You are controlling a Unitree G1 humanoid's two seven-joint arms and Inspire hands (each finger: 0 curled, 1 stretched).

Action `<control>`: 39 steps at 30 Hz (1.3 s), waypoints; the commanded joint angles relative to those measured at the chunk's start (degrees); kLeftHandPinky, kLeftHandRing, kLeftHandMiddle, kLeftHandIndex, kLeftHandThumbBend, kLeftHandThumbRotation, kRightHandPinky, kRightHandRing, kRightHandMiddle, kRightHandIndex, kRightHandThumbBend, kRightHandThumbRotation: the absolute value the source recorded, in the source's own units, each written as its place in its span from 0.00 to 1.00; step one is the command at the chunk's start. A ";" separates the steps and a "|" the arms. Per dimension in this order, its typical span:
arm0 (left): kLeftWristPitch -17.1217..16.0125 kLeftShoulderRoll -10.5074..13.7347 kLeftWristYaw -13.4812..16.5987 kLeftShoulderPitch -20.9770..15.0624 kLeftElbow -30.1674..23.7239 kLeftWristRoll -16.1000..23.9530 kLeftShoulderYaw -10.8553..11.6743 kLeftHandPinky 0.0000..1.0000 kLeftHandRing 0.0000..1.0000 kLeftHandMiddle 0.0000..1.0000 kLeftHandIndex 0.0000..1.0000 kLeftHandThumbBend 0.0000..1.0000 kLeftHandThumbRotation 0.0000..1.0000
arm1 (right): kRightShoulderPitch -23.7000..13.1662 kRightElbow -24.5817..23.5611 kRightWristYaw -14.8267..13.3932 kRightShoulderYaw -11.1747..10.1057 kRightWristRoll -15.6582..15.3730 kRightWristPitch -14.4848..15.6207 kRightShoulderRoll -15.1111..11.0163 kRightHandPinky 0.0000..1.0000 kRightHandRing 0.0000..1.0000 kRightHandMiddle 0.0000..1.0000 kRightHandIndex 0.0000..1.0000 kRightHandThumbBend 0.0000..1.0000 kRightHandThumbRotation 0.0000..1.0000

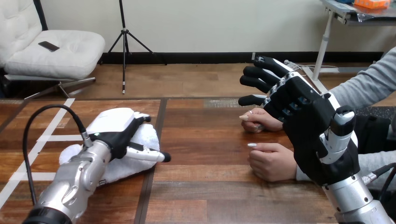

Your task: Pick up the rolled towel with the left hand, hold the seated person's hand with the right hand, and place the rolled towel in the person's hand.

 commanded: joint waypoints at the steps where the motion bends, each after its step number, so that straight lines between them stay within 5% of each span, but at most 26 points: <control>1: 1.14 2.26 -0.60 -4.32 -2.60 1.21 -0.93 0.89 0.91 0.94 0.87 1.00 0.68 | -2.75 -2.68 -0.21 -0.62 1.07 -0.19 -0.24 0.70 0.84 0.83 0.84 1.00 1.00; 21: 3.86 3.14 -1.18 -3.86 -3.45 2.73 -2.16 0.90 0.91 0.93 0.88 1.00 0.63 | -2.49 -3.12 -0.04 -0.87 1.13 -0.69 -0.33 0.70 0.84 0.83 0.85 1.00 1.00; 33: 5.50 2.72 -1.95 -3.21 -4.22 1.05 -1.15 0.88 0.89 0.90 0.88 1.00 0.42 | -2.43 -3.52 -0.26 -1.01 1.34 -0.87 -0.20 0.70 0.84 0.83 0.84 1.00 1.00; 39: 6.63 2.60 -2.30 -3.14 -4.63 0.42 -1.15 0.77 0.85 0.87 0.85 1.00 0.29 | -2.40 -3.72 -0.51 -1.15 1.20 -0.94 -0.22 0.70 0.84 0.83 0.84 1.00 1.00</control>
